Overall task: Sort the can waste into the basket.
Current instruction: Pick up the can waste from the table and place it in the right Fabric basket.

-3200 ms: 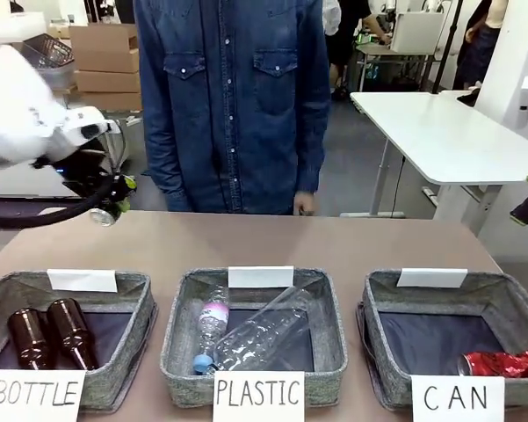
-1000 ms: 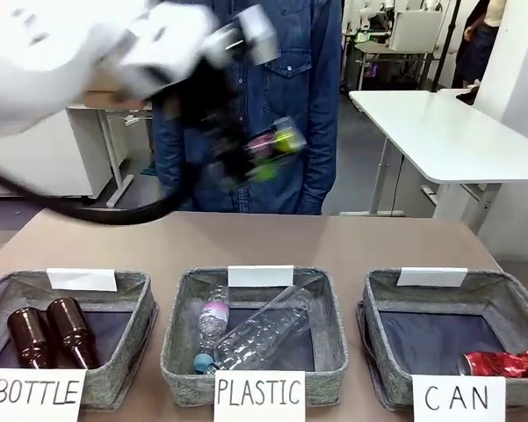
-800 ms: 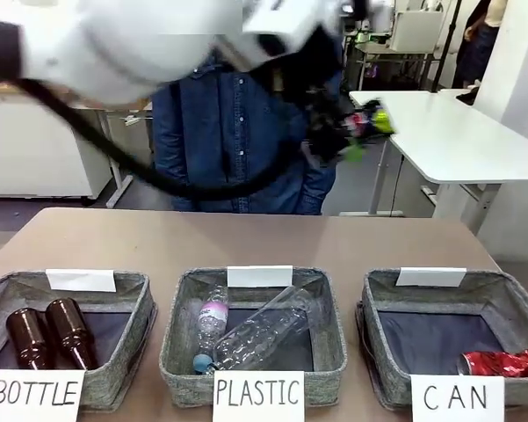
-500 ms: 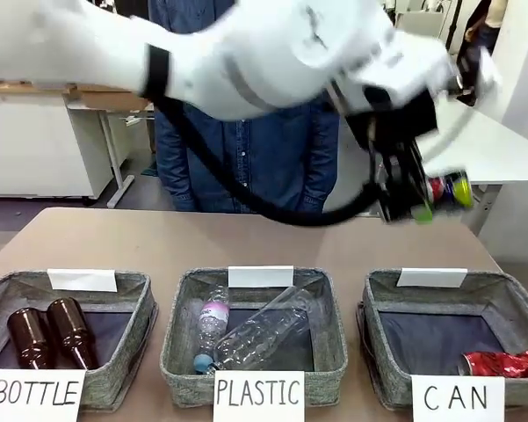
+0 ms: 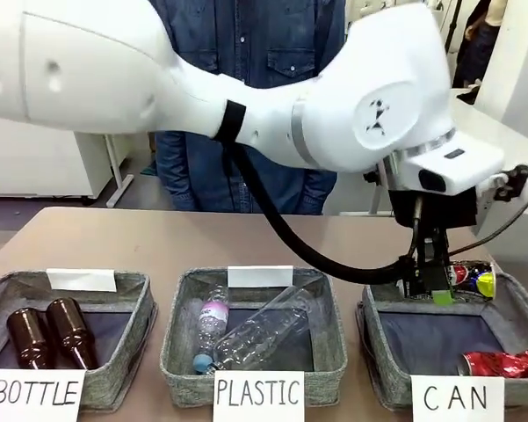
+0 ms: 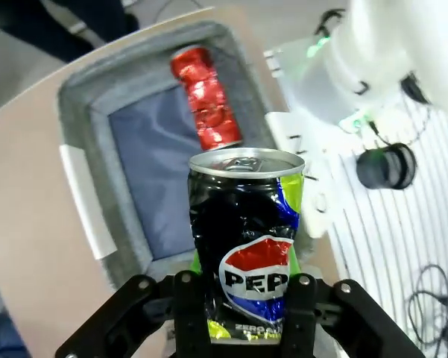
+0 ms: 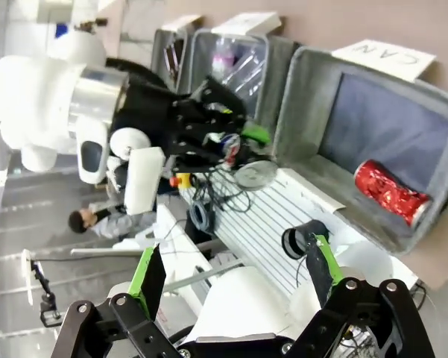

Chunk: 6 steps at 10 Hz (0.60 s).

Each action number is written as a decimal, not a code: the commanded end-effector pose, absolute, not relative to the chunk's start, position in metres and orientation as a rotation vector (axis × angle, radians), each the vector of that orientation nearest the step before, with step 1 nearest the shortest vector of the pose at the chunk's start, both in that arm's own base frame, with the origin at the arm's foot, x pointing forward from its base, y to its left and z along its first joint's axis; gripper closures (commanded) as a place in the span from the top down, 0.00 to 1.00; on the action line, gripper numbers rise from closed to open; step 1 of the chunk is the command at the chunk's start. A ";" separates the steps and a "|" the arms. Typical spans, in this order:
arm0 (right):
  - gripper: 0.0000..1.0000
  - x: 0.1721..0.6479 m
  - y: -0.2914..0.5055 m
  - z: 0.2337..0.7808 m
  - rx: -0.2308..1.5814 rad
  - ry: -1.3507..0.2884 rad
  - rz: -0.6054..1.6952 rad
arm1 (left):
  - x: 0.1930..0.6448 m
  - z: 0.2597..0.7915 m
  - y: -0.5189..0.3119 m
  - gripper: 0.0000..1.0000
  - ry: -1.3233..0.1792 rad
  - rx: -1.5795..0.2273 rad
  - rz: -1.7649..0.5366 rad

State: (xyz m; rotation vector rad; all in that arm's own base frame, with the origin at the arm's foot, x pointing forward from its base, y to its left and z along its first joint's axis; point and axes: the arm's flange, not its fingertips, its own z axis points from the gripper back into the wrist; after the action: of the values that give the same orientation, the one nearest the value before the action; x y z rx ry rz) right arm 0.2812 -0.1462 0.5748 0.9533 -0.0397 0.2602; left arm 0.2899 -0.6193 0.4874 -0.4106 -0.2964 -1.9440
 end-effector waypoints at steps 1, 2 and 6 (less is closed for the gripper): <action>1.00 0.294 -0.135 0.573 0.958 -0.018 0.281 | 0.299 0.472 -0.642 0.41 -0.323 -0.345 -1.840; 1.00 0.294 -0.135 0.573 0.958 -0.018 0.281 | 0.304 0.464 -0.646 0.41 -0.362 -0.303 -1.807; 1.00 0.294 -0.135 0.573 0.958 -0.018 0.281 | 0.312 0.456 -0.651 0.98 -0.373 -0.285 -1.786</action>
State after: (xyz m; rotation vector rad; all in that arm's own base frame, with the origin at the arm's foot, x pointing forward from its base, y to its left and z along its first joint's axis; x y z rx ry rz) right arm 0.2941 -0.1351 0.5704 0.9525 -0.0074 0.2840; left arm 0.3171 -0.6448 0.4497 -0.3052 -0.3688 -1.7891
